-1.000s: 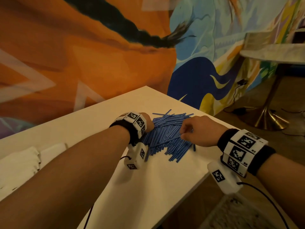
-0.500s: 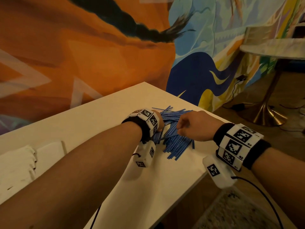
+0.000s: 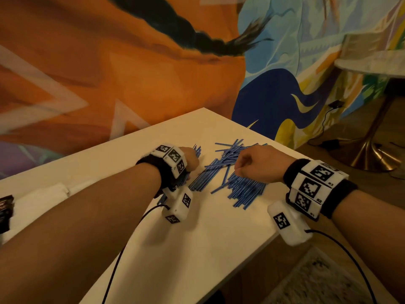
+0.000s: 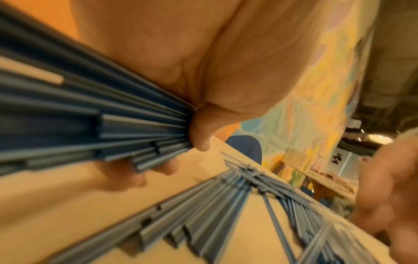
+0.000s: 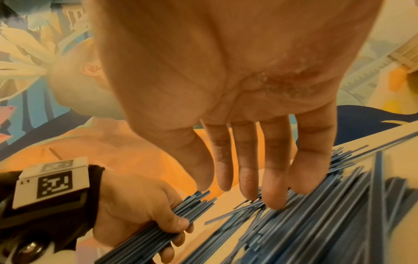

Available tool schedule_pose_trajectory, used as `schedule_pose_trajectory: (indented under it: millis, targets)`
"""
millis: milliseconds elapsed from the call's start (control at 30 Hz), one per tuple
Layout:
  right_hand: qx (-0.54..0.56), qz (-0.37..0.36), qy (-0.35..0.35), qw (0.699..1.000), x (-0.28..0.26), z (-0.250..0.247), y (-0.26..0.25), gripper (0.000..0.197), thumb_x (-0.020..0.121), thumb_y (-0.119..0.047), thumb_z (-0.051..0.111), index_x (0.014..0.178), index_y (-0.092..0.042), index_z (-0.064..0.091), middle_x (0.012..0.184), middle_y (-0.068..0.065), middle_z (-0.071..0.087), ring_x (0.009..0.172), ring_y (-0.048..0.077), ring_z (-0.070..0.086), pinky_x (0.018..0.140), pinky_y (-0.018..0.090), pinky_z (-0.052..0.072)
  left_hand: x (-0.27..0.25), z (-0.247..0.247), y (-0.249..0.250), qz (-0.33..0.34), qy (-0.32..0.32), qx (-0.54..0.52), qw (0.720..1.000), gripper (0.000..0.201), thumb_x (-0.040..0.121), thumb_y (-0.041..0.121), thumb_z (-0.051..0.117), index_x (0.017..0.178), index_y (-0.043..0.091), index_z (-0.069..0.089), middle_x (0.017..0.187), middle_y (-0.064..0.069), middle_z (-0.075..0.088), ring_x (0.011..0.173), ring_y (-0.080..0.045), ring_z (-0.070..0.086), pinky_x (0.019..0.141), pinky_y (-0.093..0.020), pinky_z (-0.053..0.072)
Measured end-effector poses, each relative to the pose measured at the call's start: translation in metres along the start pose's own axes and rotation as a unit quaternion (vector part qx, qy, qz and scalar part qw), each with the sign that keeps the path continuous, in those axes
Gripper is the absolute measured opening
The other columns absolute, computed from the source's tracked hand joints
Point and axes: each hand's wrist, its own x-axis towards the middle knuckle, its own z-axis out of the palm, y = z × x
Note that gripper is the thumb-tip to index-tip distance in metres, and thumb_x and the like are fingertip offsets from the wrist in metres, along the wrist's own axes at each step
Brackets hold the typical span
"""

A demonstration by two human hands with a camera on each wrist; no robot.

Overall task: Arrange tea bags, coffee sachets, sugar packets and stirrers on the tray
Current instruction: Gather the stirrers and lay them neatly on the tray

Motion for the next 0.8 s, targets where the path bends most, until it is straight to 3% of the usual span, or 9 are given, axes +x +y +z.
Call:
schedule_pose_trajectory:
  millis: [67,133,233,333,433,533,667,800]
  targets:
    - [0.009,-0.01,0.0,1.0,0.001,0.002,-0.008,0.004,0.09,-0.029,0.06,0.091,-0.027,0.064,0.091,-0.011,0.062,0.09,0.011,0.058,0.076,0.025,0.043,-0.009,-0.006,-0.013,-0.026,-0.02,-0.169,0.985,0.025,0.099,0.008,0.045,0.075,0.006,0.048,0.082,-0.015,0.054,0.075,-0.028,0.057,0.067,-0.035,0.048]
    - [0.027,-0.021,-0.002,0.999,0.004,0.004,-0.017,0.007,0.091,-0.028,0.06,0.092,-0.025,0.066,0.09,-0.01,0.063,0.09,0.012,0.06,0.077,0.026,0.045,-0.017,-0.014,-0.024,-0.041,0.001,-0.297,0.954,0.021,0.1,0.005,0.041,0.082,0.0,0.051,0.081,-0.019,0.056,0.071,-0.029,0.055,0.067,-0.04,0.046]
    - [0.088,-0.026,-0.008,0.996,0.01,0.009,-0.032,0.009,0.091,-0.022,0.059,0.093,-0.02,0.068,0.096,-0.001,0.07,0.089,0.015,0.067,0.083,0.034,0.055,-0.028,-0.026,-0.04,-0.024,0.037,-0.43,0.902,0.021,0.101,0.006,0.038,0.084,0.001,0.049,0.074,-0.011,0.054,0.06,-0.022,0.048,0.057,-0.036,0.042]
    - [0.223,-0.023,-0.028,0.974,0.016,0.018,-0.053,0.011,0.094,-0.014,0.056,0.096,-0.011,0.067,0.098,0.011,0.071,0.083,0.016,0.068,0.079,0.033,0.057,-0.038,-0.04,-0.062,0.008,0.052,-0.556,0.83,0.02,0.103,0.01,0.036,0.088,0.006,0.048,0.073,-0.005,0.048,0.057,-0.018,0.044,0.053,-0.033,0.039]
    - [0.446,0.0,-0.061,0.893,0.016,0.029,-0.086,0.029,0.097,-0.027,0.054,0.108,-0.001,0.06,0.105,0.018,0.066,0.089,0.024,0.068,0.084,0.036,0.057,-0.056,-0.055,-0.081,0.097,0.092,-0.657,0.742,0.011,0.103,0.009,0.034,0.1,0.009,0.045,0.072,-0.001,0.046,0.054,-0.013,0.043,0.056,-0.028,0.041]
    - [0.589,0.045,-0.106,0.8,0.018,0.043,-0.123,0.046,0.095,-0.042,0.054,0.111,0.001,0.056,0.11,0.021,0.064,0.099,0.033,0.067,0.087,0.04,0.056,-0.075,-0.066,-0.104,0.191,0.142,-0.686,0.687,0.008,0.104,0.013,0.035,0.106,0.011,0.043,0.074,0.001,0.047,0.054,-0.011,0.045,0.057,-0.026,0.042]
    - [0.643,0.075,-0.204,0.735,0.019,0.068,-0.171,0.062,0.092,-0.054,0.05,0.117,0.004,0.052,0.118,0.025,0.06,0.107,0.039,0.063,0.092,0.045,0.053,-0.105,-0.073,-0.131,0.232,0.212,-0.694,0.648,0.013,0.103,0.012,0.036,0.094,0.013,0.047,0.073,0.001,0.048,0.055,-0.011,0.046,0.056,-0.026,0.041]
    - [0.667,0.07,-0.29,0.683,0.008,0.086,-0.215,0.068,0.094,-0.055,0.045,0.12,0.008,0.05,0.123,0.028,0.058,0.113,0.038,0.06,0.091,0.043,0.053,-0.129,-0.07,-0.158,0.22,0.29,-0.673,0.644,0.013,0.102,0.009,0.036,0.095,0.012,0.046,0.071,0.0,0.045,0.052,-0.011,0.041,0.052,-0.026,0.036]
